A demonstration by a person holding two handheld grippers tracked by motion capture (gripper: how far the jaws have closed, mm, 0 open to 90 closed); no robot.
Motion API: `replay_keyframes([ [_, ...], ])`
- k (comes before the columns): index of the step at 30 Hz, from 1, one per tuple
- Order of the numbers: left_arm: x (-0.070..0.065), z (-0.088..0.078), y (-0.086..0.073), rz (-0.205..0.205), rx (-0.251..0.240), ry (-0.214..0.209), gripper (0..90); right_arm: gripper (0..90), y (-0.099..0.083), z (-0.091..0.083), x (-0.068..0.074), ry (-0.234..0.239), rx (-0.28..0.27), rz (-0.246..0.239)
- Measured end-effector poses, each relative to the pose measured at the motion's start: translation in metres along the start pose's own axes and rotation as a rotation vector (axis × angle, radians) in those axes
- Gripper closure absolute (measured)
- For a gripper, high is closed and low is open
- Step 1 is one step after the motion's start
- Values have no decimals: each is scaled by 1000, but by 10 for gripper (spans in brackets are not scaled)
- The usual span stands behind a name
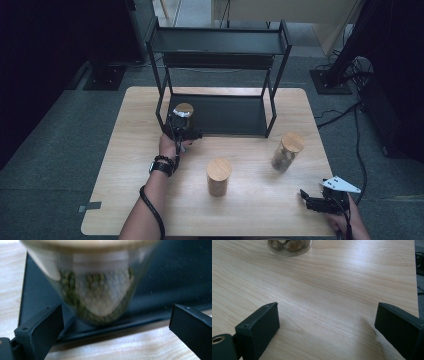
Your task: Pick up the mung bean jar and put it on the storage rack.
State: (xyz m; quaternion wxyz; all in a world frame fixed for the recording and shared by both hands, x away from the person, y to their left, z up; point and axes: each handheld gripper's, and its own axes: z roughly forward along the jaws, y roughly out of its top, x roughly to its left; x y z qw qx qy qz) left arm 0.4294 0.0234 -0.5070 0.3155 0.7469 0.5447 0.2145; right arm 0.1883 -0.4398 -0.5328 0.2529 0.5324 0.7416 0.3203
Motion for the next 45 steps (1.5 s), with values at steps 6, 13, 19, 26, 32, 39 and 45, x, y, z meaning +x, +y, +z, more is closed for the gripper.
replay_keyframes([
  [6, 0, -6, -7, -4, -48, 31, 0, 51, 0, 0, 0, -2, -1, 0],
  [13, -3, -7, -22, 16, -26, 41, 0, 51, 0, 0, 1, -4, -1, 0],
  [19, 0, -7, -32, 12, -5, 43, 0, 51, 0, 0, 1, -6, -2, 0],
  [26, -1, -8, -34, 12, -16, 46, 0, 51, 0, 0, 1, -10, -2, -2],
  [32, 0, -12, -38, 13, -18, 44, 0, 51, 0, -1, 2, -16, -4, -4],
  [39, 2, -17, -43, 18, -19, 38, 0, 51, 0, -1, 2, -19, -5, -4],
  [45, 3, -20, -47, 19, -18, 36, 0, 51, 0, -1, 2, -23, -6, -4],
])
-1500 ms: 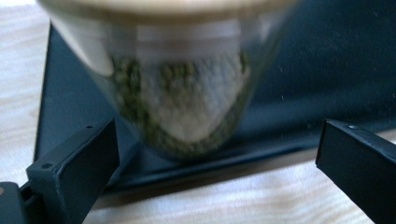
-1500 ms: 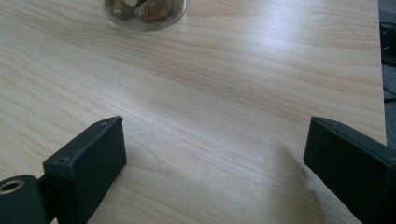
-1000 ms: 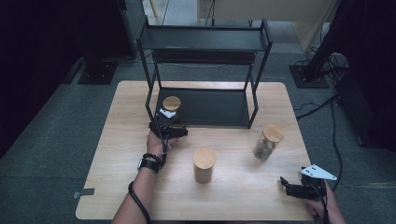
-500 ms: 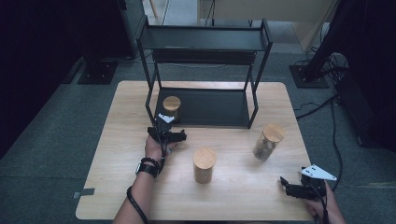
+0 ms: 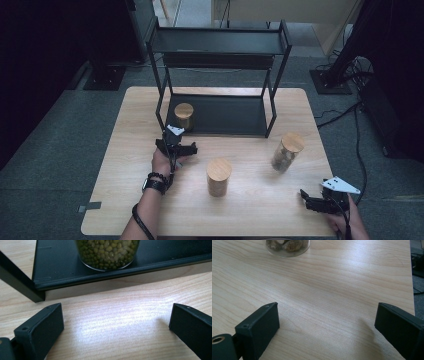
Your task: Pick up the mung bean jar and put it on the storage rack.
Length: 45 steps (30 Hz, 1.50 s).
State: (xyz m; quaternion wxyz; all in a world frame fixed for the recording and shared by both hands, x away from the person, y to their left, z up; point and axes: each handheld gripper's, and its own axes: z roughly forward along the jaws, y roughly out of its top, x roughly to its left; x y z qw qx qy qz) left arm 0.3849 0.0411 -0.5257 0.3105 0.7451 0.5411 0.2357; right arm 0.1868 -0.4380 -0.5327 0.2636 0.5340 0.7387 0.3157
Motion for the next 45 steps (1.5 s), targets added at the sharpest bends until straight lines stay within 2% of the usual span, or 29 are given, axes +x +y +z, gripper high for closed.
replay_keyframes([
  [15, 4, -11, -11, 23, 1, -20, 0, 51, 0, 0, 0, -3, 1, 6],
  [45, 13, -31, -31, 36, 0, -31, 0, 51, 0, 0, 0, -13, 0, 8],
])
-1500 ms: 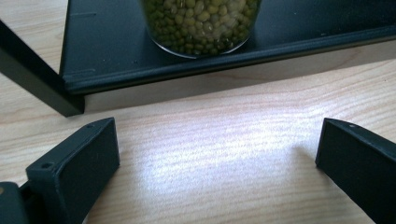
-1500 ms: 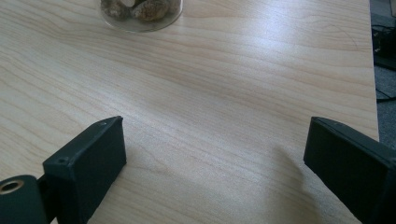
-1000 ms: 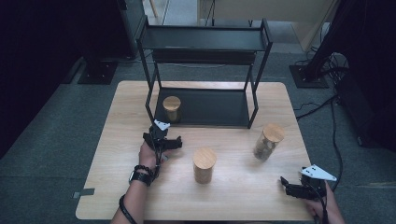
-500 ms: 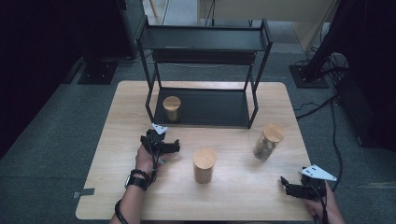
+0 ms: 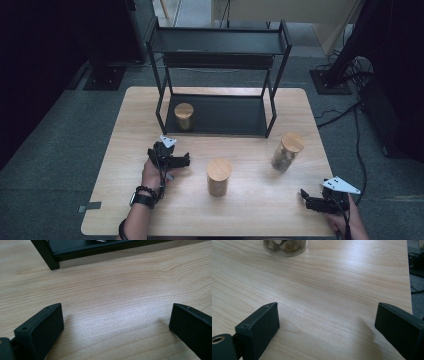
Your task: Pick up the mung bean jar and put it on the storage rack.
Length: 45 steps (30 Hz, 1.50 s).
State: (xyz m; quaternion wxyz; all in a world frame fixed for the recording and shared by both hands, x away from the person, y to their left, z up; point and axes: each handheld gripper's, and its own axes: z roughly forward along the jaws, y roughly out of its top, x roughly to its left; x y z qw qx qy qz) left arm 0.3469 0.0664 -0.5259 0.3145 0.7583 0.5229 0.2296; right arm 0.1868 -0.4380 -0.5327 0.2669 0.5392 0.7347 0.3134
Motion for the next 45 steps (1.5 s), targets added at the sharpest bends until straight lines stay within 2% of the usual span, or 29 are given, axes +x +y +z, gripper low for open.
replay_keyframes([
  [17, 3, -12, -11, 20, 2, -18, 0, 51, 0, 0, 0, -3, -2, -3],
  [45, 12, -25, -25, 19, -2, -22, 0, 50, 0, 0, 0, -6, -2, -2],
])
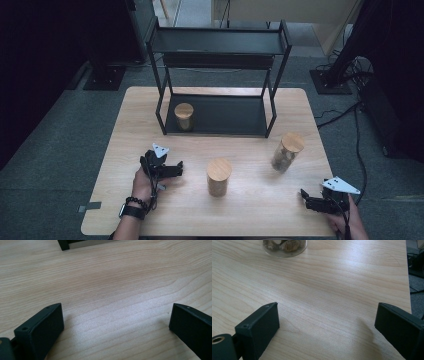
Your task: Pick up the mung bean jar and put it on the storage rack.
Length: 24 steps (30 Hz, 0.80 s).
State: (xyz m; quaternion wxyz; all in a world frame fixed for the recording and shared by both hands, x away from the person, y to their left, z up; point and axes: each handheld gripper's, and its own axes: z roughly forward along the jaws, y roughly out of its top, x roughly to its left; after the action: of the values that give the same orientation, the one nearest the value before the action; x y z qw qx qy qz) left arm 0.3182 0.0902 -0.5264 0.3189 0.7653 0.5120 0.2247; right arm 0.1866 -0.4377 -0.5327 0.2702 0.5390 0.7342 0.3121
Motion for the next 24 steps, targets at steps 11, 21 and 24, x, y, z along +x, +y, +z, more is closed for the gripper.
replay_keyframes([
  [11, 3, -5, -5, 0, 1, 1, 0, 50, 0, 0, 0, 1, 0, 0],
  [21, 5, -8, -8, -3, 2, 5, 0, 50, 0, 0, 0, 0, 0, -1],
  [24, 6, -10, -10, -2, 2, 5, 0, 50, 0, 0, 0, 0, 0, 0],
])
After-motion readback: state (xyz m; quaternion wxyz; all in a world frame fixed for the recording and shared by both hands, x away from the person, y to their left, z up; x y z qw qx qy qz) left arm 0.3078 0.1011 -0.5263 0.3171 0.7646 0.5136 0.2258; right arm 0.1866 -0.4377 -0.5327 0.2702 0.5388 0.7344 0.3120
